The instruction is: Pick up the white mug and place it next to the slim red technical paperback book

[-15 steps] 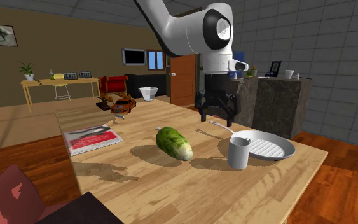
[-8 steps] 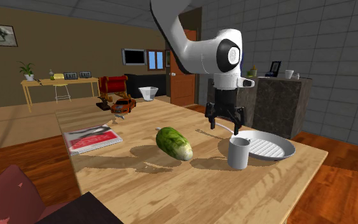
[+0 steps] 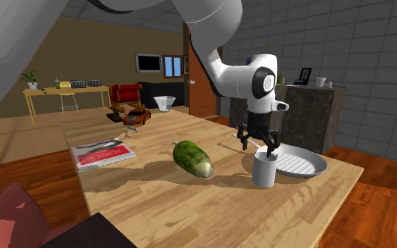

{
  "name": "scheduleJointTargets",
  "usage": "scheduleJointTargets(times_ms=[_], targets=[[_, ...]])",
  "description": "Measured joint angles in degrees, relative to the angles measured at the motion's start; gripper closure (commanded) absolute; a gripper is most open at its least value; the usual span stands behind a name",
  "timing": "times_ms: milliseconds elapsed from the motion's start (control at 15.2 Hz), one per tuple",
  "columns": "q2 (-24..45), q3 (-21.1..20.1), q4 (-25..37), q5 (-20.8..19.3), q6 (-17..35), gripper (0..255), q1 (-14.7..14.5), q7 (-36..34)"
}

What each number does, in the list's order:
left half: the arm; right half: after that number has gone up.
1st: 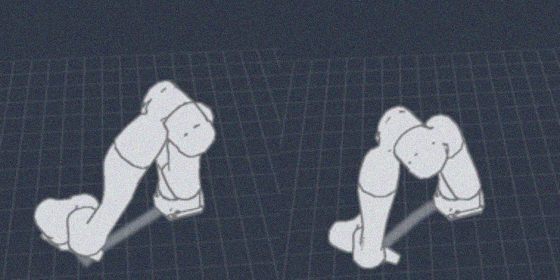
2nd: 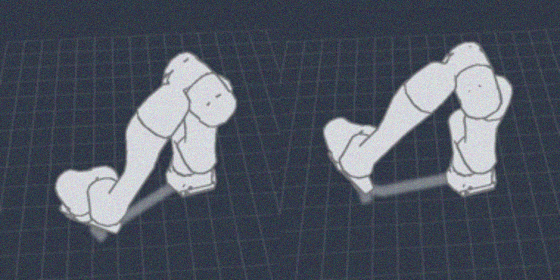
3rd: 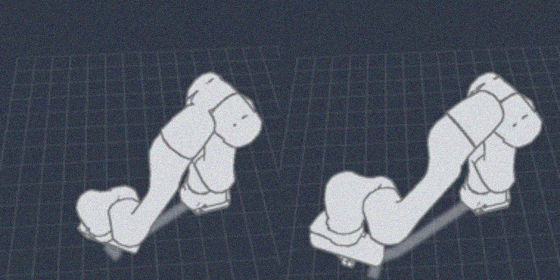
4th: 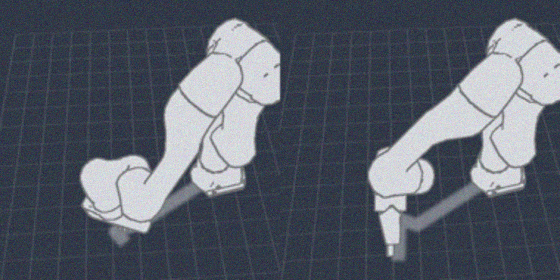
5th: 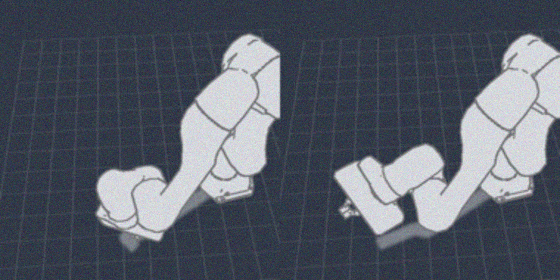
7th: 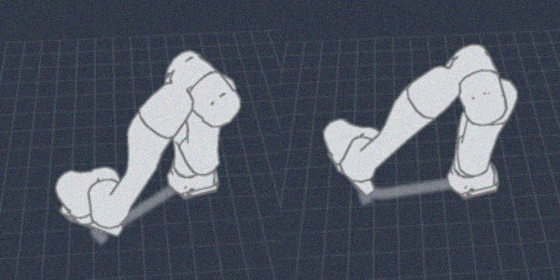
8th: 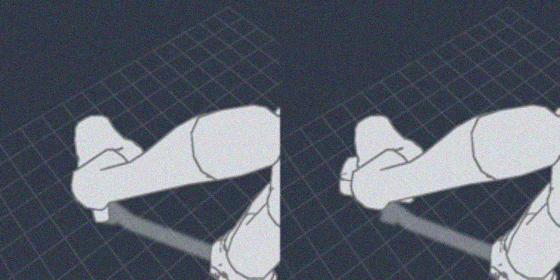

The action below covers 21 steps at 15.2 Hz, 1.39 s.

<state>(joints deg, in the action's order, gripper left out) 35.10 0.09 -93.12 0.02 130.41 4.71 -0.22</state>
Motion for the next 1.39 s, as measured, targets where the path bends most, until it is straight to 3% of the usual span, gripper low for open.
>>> scheduleJointTargets(times_ms=[792, 858, 1386], targets=[[3.39, -0.03, 0.28, 0.03, 3.17, 0, -0.03, -0.04], [3.39, -0.03, 0.28, 0.03, 3.17, 255, -0.03, -0.04], [3.36, -0.05, 0.27, 0.04, 3.17, 255, -0.04, -0.04]])
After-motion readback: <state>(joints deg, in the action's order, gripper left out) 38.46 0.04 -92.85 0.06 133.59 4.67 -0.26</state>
